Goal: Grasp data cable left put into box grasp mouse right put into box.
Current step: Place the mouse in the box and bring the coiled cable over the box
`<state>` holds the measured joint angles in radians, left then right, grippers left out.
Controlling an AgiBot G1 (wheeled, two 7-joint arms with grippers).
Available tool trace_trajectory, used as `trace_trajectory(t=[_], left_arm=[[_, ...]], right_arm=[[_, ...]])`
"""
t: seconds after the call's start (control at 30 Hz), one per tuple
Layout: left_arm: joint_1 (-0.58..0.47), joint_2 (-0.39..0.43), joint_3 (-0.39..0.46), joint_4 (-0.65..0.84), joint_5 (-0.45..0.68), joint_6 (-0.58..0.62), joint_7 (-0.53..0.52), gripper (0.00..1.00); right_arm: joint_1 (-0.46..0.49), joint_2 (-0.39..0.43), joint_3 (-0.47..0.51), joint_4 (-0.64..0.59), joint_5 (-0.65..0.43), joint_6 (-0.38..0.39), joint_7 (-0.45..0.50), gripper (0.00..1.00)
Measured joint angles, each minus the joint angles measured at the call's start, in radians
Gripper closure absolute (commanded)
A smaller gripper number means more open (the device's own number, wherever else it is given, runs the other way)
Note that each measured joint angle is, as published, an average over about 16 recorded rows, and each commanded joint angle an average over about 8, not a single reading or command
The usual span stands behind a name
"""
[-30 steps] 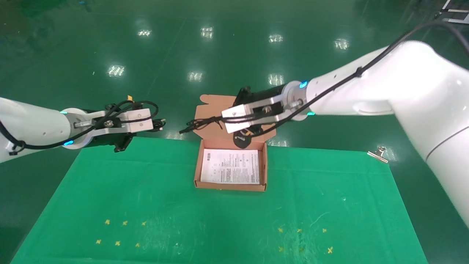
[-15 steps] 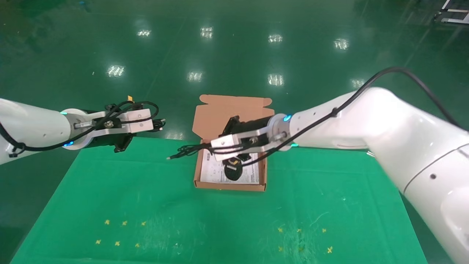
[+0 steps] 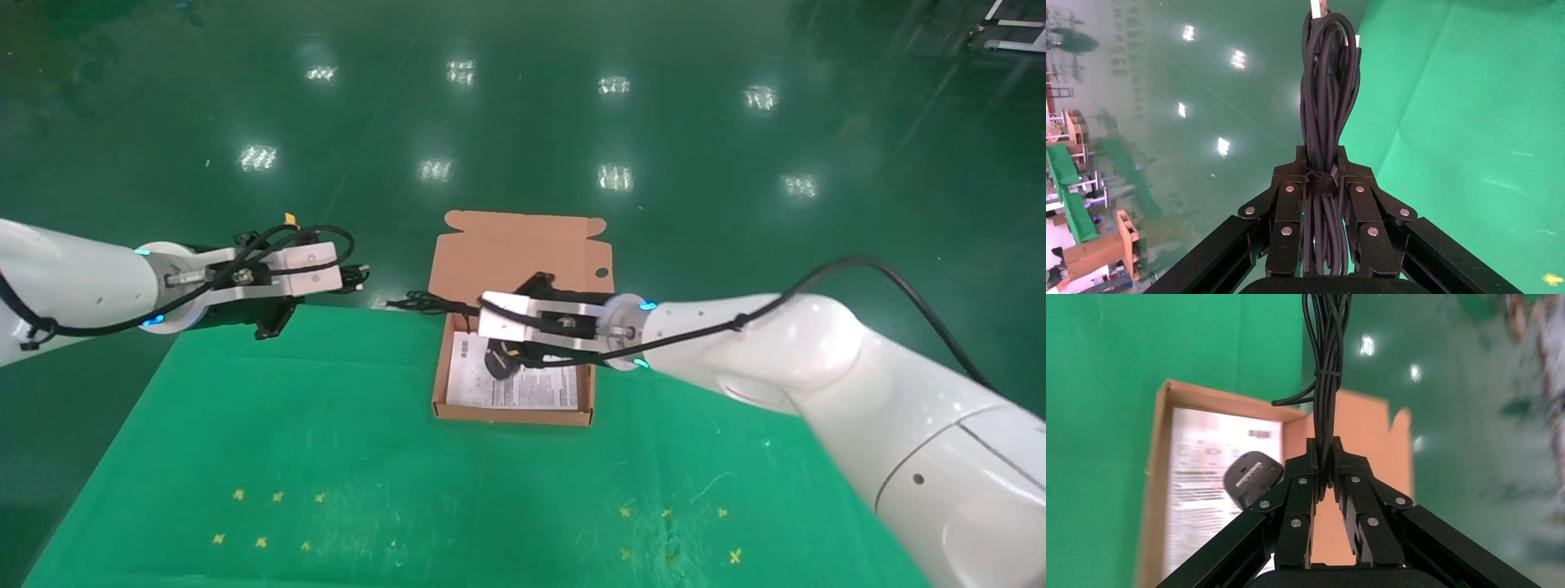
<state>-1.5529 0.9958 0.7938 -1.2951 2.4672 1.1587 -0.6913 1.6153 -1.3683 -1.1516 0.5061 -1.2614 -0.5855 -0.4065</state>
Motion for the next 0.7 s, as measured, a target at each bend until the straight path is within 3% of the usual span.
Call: trace_trajectory(t=[0.27, 0.6, 0.7], left_arm=[[0.000, 0.000, 0.000, 0.000, 0.000, 0.000, 0.000, 1.00], [0.000, 0.000, 0.000, 0.000, 0.000, 0.000, 0.000, 1.00], [0.000, 0.000, 0.000, 0.000, 0.000, 0.000, 0.000, 1.00]], right_arm=[[-0.051, 0.005, 0.017, -0.092, 0.139, 0.040, 0.061, 1.00], [-0.089, 0.008, 0.024, -0.167, 0.238, 0.041, 0.084, 0.99], [-0.096, 0.008, 0.024, -0.177, 0.257, 0.036, 0.086, 0.62]])
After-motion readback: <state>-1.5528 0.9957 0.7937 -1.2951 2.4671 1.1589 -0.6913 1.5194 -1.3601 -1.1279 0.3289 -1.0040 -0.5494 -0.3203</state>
